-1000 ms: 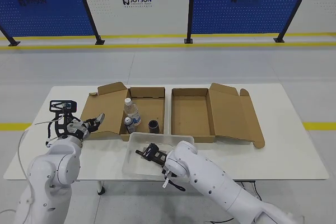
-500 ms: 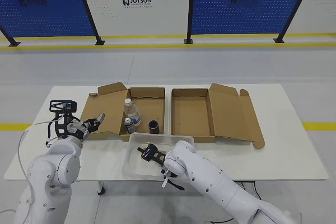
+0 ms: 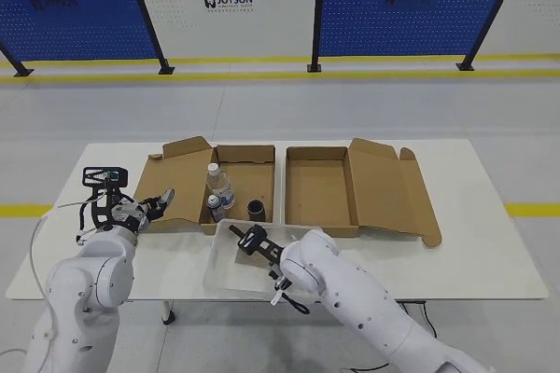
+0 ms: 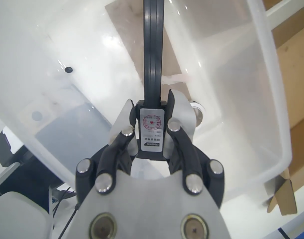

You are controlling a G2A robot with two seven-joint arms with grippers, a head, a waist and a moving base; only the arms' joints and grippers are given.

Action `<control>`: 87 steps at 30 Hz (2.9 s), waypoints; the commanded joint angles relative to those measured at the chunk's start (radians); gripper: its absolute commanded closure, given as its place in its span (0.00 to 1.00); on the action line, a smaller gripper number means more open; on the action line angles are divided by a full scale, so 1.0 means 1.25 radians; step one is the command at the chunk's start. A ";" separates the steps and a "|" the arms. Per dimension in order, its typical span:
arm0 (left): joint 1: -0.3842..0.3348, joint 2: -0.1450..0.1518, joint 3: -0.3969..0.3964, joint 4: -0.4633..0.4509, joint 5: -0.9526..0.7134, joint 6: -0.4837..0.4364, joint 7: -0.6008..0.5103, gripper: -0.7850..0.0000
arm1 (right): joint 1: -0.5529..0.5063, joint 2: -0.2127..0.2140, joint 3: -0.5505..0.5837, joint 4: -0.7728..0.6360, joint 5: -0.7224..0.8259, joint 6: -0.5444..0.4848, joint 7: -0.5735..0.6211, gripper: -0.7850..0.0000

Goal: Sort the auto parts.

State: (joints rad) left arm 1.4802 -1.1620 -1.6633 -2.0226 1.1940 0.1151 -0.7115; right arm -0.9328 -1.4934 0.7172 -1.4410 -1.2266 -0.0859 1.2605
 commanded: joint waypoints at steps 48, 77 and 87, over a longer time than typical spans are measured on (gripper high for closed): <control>0.000 0.000 0.000 0.000 0.000 0.000 0.000 0.00 | 0.178 -0.022 0.211 0.380 0.054 0.220 -0.312 0.56; 0.000 0.000 0.000 0.000 0.000 0.000 0.000 0.00 | -0.120 0.023 0.167 -0.253 -0.052 0.021 -0.014 0.52; 0.000 0.000 0.000 0.000 0.000 0.000 0.000 0.00 | -0.131 0.020 0.141 -0.107 -0.054 0.017 -0.055 0.52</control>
State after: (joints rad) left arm 1.4802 -1.1620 -1.6633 -2.0226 1.1940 0.1151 -0.7115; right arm -1.1001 -1.4665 0.8977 -1.6048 -1.2973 -0.0637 1.2028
